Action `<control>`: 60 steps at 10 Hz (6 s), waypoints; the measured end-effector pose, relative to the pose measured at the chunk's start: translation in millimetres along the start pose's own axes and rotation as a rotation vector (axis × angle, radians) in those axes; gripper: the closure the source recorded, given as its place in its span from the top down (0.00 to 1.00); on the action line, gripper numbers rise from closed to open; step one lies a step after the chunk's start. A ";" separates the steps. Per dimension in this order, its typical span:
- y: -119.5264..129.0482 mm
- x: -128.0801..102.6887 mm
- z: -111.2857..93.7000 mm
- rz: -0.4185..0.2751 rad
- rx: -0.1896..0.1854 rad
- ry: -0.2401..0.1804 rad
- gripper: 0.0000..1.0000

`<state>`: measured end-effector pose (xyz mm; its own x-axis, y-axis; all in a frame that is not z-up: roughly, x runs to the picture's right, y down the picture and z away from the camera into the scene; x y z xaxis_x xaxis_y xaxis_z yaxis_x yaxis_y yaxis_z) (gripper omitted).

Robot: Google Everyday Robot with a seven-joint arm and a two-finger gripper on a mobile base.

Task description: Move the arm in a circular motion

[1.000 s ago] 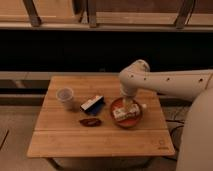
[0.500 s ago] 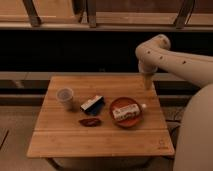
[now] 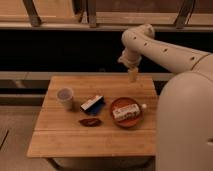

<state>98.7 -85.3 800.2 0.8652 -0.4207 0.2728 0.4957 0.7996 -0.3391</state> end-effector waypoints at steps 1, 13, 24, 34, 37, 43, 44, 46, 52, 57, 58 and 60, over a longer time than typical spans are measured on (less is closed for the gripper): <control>3.3 -27.0 8.0 -0.044 -0.027 -0.037 0.80; 109.2 59.5 5.8 0.354 -0.085 0.272 0.80; 114.3 -64.0 34.8 0.022 -0.230 0.102 0.80; -3.9 -40.0 7.1 -0.045 -0.183 0.314 0.80; 58.9 -71.3 37.7 -0.162 -0.298 0.302 0.80; 161.8 36.7 29.5 0.155 -0.463 0.397 0.80; 135.6 45.3 23.9 0.169 -0.438 0.426 0.80; 60.4 13.4 26.1 0.070 -0.374 0.438 0.80; 91.8 -21.1 48.3 -0.015 -0.452 0.390 0.80; 62.9 53.5 -4.0 0.182 -0.342 0.470 0.80; 34.5 34.6 -6.2 0.132 -0.303 0.462 0.80; -26.9 -42.5 -4.6 -0.043 -0.217 0.410 0.80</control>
<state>48.9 -90.9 793.5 0.7802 -0.6213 -0.0728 0.4984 0.6878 -0.5277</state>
